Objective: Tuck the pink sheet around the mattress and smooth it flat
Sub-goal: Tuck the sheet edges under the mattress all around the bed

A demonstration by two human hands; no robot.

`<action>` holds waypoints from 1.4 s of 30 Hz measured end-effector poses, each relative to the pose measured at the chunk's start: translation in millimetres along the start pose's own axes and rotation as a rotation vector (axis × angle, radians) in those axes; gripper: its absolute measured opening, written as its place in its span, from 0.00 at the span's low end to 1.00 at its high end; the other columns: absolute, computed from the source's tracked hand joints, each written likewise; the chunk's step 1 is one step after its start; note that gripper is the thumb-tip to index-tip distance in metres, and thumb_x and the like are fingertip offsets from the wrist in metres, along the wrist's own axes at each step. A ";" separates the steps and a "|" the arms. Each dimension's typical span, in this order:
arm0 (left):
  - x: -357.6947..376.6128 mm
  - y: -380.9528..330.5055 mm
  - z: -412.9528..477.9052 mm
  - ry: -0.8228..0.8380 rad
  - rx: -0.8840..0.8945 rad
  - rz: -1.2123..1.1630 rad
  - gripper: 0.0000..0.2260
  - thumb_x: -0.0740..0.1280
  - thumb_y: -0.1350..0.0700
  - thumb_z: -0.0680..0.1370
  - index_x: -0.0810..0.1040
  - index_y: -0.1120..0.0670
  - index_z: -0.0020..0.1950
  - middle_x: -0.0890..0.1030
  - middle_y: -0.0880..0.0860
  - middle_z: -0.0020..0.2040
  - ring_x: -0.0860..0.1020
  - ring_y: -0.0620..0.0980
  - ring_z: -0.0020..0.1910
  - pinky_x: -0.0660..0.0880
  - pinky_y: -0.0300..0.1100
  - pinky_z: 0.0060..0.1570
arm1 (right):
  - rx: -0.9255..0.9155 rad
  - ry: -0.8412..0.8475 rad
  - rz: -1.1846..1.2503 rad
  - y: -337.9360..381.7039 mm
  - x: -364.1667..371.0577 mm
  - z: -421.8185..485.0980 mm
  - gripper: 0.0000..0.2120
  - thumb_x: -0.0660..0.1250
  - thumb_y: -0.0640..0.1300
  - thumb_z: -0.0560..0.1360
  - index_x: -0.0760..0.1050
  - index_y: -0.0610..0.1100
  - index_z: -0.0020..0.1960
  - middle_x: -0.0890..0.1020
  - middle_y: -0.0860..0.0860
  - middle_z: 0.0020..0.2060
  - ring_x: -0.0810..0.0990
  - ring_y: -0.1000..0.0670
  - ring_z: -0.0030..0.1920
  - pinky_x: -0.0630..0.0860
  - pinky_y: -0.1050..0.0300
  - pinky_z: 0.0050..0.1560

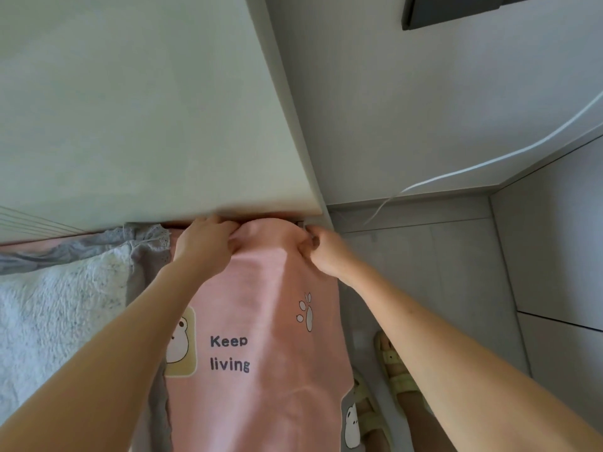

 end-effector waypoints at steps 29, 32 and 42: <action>-39.3 5.4 -67.9 -0.431 0.124 -0.118 0.07 0.58 0.63 0.73 0.65 0.60 0.35 0.62 0.54 0.21 0.58 0.52 0.19 0.51 0.34 0.23 | -0.190 -0.154 -0.363 13.0 2.4 -27.9 0.08 0.61 0.45 0.79 0.76 0.42 0.52 0.80 0.46 0.42 0.78 0.44 0.48 0.65 0.58 0.41; -53.3 1.7 -56.4 -0.443 0.103 -0.120 0.07 0.61 0.66 0.73 0.65 0.60 0.36 0.66 0.59 0.20 0.63 0.55 0.17 0.49 0.31 0.25 | -0.354 -0.261 -0.581 26.0 -5.4 -40.5 0.11 0.62 0.39 0.73 0.73 0.47 0.55 0.80 0.46 0.31 0.80 0.43 0.32 0.74 0.55 0.31; -46.6 -24.6 -16.9 -0.467 0.025 -0.043 0.12 0.70 0.76 0.62 0.71 0.66 0.39 0.71 0.63 0.20 0.70 0.60 0.15 0.59 0.37 0.20 | -0.503 -0.822 -0.525 79.3 -100.2 -35.2 0.12 0.74 0.32 0.56 0.72 0.42 0.29 0.71 0.48 0.16 0.71 0.46 0.14 0.55 0.67 0.25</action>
Point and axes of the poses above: each hand's wrist, its own z-axis towards the middle knuckle, its own x-axis out of the palm, y = z × x, the point moved 9 cm from there along z, towards the middle knuckle
